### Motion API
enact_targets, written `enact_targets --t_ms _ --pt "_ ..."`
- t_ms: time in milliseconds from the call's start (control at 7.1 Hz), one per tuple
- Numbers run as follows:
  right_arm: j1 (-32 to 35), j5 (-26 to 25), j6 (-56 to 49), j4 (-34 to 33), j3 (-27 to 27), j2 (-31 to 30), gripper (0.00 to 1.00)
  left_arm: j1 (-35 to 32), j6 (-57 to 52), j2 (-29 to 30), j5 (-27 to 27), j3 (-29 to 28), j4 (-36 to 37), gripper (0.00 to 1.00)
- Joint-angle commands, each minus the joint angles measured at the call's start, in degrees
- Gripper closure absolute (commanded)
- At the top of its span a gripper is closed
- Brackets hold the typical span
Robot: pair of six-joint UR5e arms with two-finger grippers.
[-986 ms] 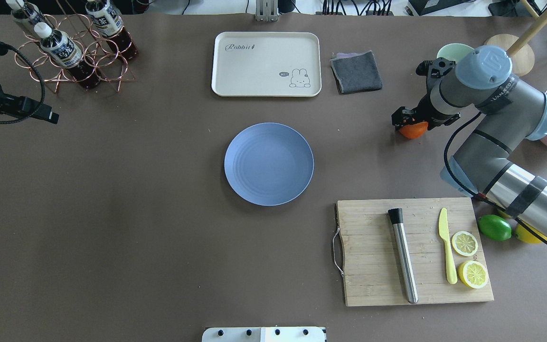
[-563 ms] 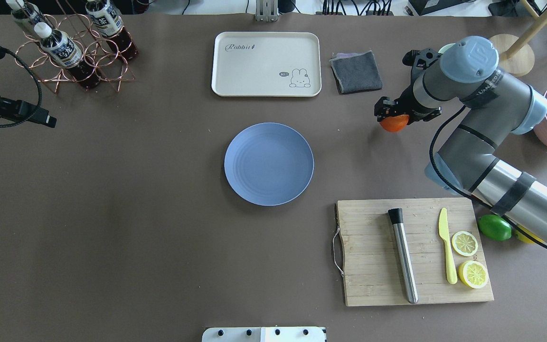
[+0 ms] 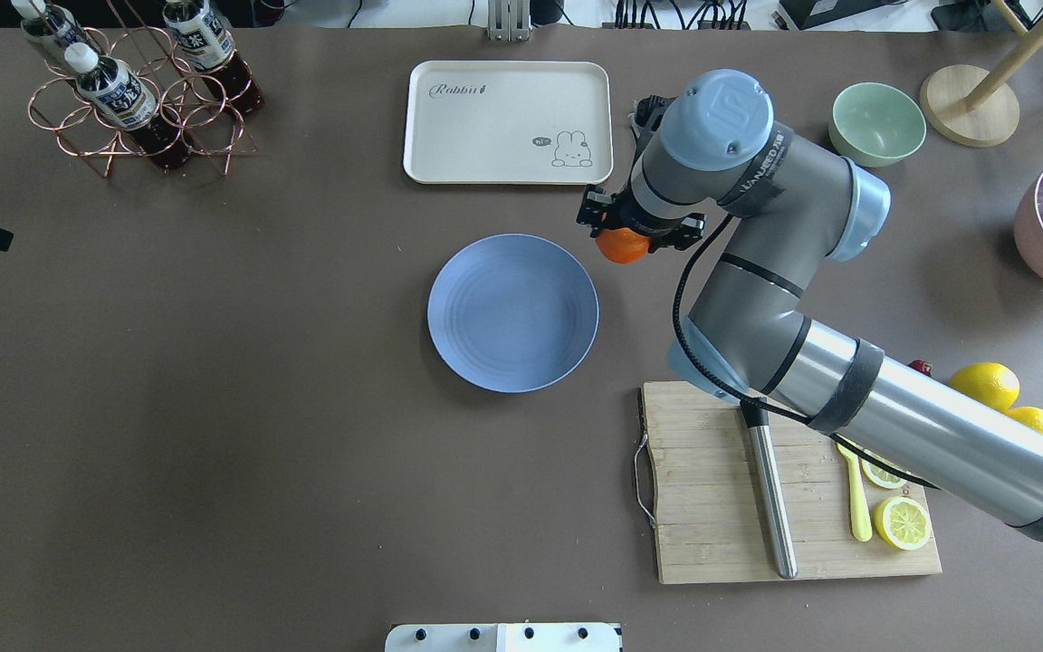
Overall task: Pick orange to plate
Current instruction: 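Carry the orange with the right gripper over the blue plate and lower it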
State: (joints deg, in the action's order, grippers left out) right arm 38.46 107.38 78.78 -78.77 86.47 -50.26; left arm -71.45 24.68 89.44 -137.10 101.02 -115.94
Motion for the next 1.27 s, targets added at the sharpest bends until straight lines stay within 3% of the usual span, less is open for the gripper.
enact_targets --t_ms 0,282,704,845,986,1127 --pt "-6.1 -5.3 4.9 -1.7 -1.4 4.6 1.00 -2.6 -6.1 -4.1 -0.6 0.5 9.2 0.02" --pt "-9.2 -8.1 6.8 -1.3 -6.5 8.8 1.00 -6.1 -8.6 -6.8 0.0 0.4 9.8 0.02" --pt "-10.8 -9.7 6.6 -1.2 -7.6 8.3 1.00 -6.2 -8.8 -6.9 -0.4 0.0 10.0 0.02" --pt "-10.9 -9.7 6.6 -1.2 -7.6 8.3 0.76 -6.2 -8.8 -6.9 -0.4 0.0 10.0 0.02" --pt "-11.0 -10.0 5.7 -1.2 -7.6 8.4 0.01 -6.2 -8.8 -7.3 -0.3 -0.1 10.1 0.02" --pt "-10.7 -10.0 4.7 -1.2 -7.2 8.7 0.00 -6.2 -8.9 -8.0 -0.4 -0.1 10.1 0.02"
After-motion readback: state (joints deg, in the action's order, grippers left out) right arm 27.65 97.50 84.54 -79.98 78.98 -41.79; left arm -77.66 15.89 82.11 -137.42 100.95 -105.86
